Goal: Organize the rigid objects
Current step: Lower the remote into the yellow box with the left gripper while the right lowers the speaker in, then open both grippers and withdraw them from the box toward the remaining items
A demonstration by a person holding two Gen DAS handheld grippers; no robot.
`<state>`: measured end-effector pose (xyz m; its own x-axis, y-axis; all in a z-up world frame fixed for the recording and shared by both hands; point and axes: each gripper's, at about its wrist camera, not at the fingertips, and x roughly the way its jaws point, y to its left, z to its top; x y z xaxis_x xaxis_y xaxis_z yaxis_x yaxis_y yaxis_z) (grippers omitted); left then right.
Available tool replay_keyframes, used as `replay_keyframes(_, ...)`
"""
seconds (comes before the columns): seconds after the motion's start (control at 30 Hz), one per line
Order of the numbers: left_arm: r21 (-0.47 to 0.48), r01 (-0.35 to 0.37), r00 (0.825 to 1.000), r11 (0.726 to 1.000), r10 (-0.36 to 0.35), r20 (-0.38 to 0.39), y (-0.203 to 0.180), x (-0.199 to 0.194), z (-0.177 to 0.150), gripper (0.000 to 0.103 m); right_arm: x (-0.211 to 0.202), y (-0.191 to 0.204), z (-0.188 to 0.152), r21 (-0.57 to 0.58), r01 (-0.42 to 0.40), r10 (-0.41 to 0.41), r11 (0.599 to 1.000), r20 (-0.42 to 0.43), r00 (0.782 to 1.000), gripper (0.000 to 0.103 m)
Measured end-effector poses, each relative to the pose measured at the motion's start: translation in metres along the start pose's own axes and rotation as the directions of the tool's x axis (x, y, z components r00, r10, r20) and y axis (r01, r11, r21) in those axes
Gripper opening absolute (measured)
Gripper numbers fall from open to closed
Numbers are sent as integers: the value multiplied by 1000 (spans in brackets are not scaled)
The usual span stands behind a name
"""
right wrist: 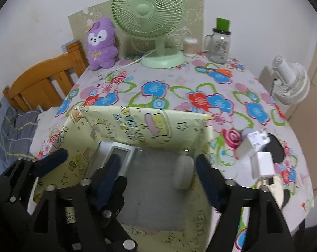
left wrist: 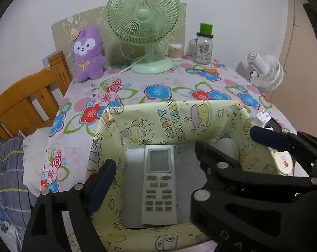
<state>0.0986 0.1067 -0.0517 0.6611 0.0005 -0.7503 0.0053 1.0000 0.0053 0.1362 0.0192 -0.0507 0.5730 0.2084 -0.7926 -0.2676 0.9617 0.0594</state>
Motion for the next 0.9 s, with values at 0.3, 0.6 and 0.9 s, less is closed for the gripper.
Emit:
replay_keyframes(0.3,24,-9,999,1000,8,34,-12,-20,1,97,-24,-8,-4,18,3,-3,1000,32,999,87)
replay_keyframes(0.6,53,0,998,999,-4,67,-29,-37,-3,97,-46,-18,-9,15,23,-24,1000,64,998,94)
replay_keyframes(0.9,64,13,997,998,-18,78,-45,-48,-5,97,-63,-29,-15,9,63,-63,998,94,994,97)
